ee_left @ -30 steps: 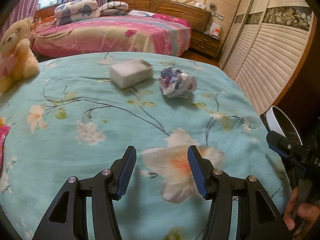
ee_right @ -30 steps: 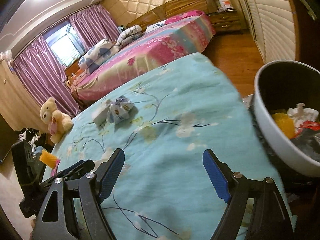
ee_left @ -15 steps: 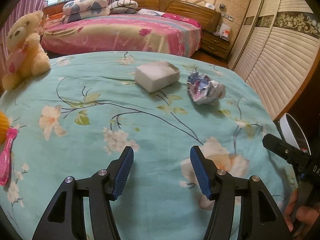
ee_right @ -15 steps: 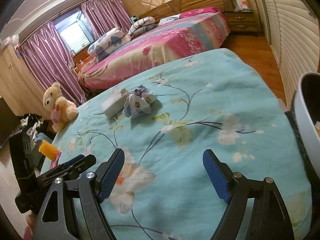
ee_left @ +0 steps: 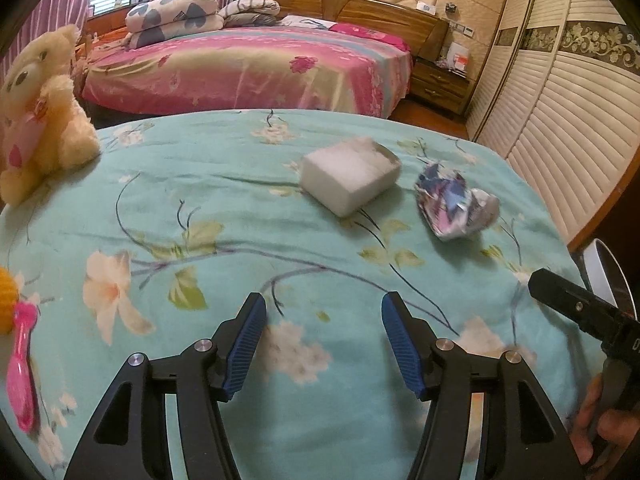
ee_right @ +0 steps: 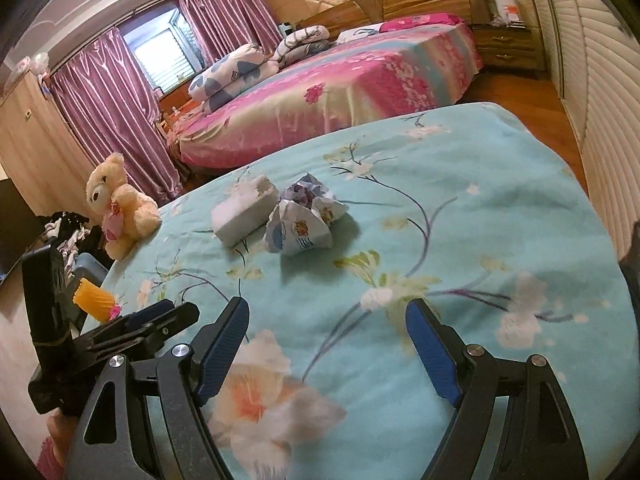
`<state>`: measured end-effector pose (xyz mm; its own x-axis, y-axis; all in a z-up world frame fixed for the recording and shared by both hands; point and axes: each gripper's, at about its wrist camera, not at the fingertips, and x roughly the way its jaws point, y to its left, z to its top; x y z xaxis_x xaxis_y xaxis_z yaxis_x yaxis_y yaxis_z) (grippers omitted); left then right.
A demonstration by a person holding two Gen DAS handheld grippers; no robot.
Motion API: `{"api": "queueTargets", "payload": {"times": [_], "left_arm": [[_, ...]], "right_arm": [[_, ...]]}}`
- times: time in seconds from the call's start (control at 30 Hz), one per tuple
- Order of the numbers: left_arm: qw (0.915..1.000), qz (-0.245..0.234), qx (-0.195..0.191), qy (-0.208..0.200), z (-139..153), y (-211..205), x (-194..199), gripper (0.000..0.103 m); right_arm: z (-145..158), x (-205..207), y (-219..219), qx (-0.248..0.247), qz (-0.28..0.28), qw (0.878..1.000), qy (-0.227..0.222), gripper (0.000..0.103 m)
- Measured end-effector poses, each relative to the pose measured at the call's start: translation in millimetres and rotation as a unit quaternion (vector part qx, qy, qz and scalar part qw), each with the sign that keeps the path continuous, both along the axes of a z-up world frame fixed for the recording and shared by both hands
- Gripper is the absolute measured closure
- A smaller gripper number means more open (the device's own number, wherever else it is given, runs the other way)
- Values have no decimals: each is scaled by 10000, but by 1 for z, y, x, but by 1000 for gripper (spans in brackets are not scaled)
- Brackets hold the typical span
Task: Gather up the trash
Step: 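Grasp the white block with the left gripper while the right gripper grasps the crumpled blue-white paper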
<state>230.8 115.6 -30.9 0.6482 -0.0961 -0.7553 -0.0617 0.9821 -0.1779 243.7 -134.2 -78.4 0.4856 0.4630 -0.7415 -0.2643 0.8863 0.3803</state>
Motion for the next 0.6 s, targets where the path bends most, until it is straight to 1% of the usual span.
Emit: {"api": "queueTargets", "payload": {"times": [0.13, 0.33, 0.4, 0.47, 0.6], "left_arm": [[9999, -115, 74, -3, -1, 4, 18, 42], [9988, -354, 347, -25, -3, 2, 47, 39], [9982, -446, 396, -23, -3, 1, 58, 36], [9978, -531, 406, 3, -5, 0, 69, 34], [9975, -593, 367, 88, -12, 4, 89, 34]], "right_arm": [[-2, 11, 10, -22, 97, 9999, 23, 21], [-6, 29, 20, 56, 203, 9998, 66, 21], [-9, 36, 21, 76, 185, 9997, 114, 21], [-11, 43, 22, 76, 173, 9997, 161, 21], [-15, 57, 26, 22, 174, 9996, 228, 22]]}}
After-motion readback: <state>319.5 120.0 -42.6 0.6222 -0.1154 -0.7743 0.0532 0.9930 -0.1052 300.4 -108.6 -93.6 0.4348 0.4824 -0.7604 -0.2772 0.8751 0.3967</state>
